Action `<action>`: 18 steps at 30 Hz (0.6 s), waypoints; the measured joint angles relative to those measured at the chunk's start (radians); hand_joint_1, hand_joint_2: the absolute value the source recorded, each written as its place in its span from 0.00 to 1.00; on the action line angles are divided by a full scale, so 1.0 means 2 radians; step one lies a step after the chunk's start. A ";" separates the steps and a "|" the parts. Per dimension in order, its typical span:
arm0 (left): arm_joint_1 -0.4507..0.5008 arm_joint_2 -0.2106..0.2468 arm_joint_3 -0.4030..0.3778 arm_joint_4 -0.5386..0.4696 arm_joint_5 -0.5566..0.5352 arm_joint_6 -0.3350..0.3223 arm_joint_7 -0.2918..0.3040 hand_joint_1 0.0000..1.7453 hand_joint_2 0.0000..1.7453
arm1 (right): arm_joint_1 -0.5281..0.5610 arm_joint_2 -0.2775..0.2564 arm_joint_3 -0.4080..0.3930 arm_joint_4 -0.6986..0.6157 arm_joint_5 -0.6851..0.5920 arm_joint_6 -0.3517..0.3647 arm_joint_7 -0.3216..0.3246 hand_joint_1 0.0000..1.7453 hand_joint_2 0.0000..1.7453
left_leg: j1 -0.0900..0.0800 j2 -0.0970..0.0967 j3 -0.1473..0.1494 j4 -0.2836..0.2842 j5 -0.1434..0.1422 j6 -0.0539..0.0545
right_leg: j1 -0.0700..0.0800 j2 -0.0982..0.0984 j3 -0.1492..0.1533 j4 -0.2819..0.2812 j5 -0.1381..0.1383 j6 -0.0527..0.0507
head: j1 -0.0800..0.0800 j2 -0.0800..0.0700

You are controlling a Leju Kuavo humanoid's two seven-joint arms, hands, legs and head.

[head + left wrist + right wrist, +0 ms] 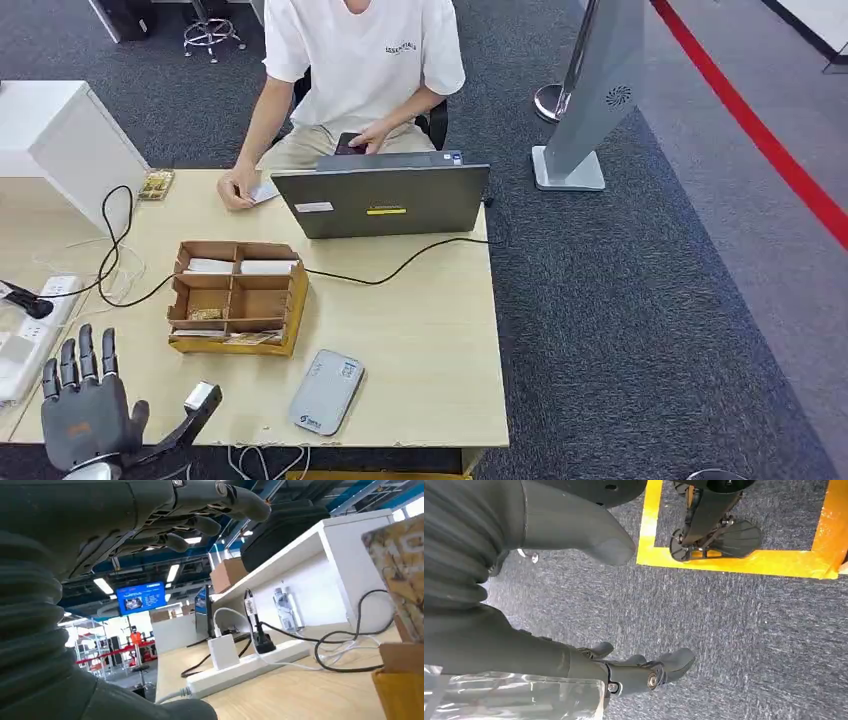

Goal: Pass the card to the sensor for recognition and then transmit it.

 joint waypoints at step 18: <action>-0.098 0.024 -0.152 0.121 0.000 0.048 0.064 0.00 1.00 | -0.001 0.004 -0.010 0.000 0.037 0.009 -0.002 0.00 1.00 | 0.000 0.000 0.000 0.000 0.000 0.000 | 0.000 0.000 0.000 0.000 0.000 0.000 | 0.000 0.000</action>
